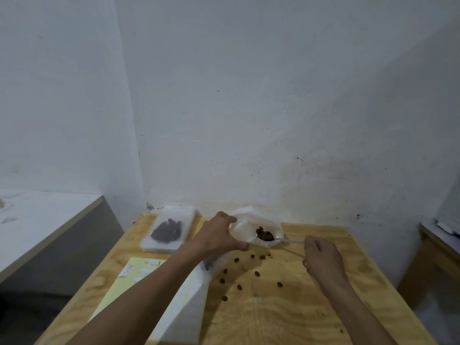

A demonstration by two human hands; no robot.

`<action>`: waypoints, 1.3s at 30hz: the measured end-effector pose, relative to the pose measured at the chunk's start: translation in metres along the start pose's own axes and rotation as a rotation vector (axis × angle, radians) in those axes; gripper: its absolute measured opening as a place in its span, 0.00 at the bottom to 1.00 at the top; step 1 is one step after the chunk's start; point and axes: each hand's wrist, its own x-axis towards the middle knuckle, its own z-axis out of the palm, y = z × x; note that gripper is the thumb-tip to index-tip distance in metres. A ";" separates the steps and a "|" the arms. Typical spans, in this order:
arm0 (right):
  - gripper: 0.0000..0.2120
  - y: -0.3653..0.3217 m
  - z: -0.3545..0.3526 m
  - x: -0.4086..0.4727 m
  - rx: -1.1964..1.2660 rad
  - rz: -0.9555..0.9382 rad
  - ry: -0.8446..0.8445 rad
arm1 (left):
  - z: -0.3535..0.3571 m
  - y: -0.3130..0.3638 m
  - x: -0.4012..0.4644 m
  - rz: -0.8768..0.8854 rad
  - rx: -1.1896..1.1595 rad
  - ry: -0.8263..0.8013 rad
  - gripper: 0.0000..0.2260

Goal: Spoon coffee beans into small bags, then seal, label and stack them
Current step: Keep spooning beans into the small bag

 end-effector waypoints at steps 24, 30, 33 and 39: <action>0.15 -0.064 -0.011 -0.009 -0.565 -0.734 0.139 | -0.010 -0.022 -0.007 -0.085 -0.069 -0.104 0.44; 0.15 -0.047 0.018 -0.013 -0.795 -0.722 0.145 | -0.002 -0.013 0.004 -0.109 -0.018 -0.168 0.43; 0.16 -0.042 0.031 -0.009 -0.782 -0.572 0.119 | 0.003 -0.008 0.010 -0.104 -0.054 -0.167 0.41; 0.16 -0.040 0.037 0.012 -0.611 -0.188 0.132 | 0.004 0.002 0.021 0.016 -0.127 -0.059 0.38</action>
